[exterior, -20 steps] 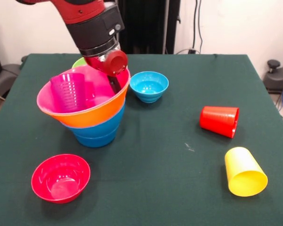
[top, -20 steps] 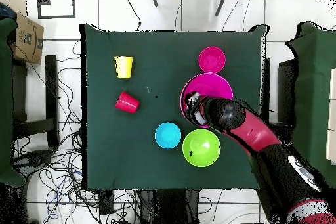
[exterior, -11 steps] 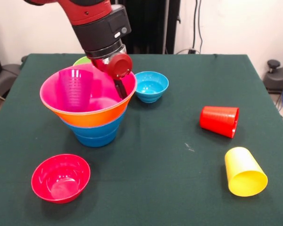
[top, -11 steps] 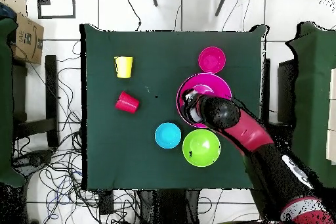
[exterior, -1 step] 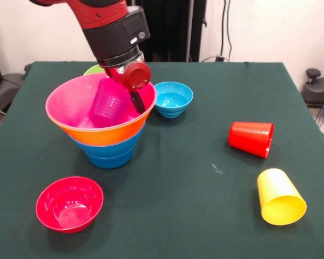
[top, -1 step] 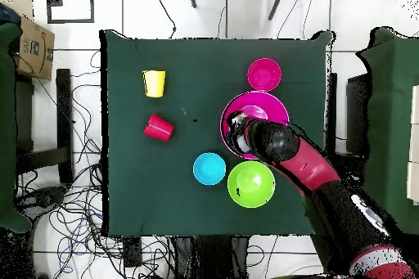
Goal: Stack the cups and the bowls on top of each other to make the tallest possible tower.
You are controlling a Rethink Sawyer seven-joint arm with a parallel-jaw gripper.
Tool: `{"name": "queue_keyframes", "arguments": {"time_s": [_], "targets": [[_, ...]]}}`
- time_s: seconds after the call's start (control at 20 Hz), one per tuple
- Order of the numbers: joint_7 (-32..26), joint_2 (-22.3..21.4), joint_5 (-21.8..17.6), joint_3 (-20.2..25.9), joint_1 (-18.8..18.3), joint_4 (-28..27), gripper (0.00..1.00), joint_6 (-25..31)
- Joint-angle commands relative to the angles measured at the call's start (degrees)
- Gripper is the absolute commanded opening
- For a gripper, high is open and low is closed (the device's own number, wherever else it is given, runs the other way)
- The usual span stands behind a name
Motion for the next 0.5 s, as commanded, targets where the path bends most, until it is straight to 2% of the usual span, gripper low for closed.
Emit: {"name": "queue_keyframes", "arguments": {"time_s": [0.05, 0.5], "targets": [[8.7, 5.0, 1.3, -0.8, 2.5, 2.2, 0.00, -3.7], [6.2, 3.5, 0.1, -2.7, 1.8, 1.5, 0.00, 0.9]]}}
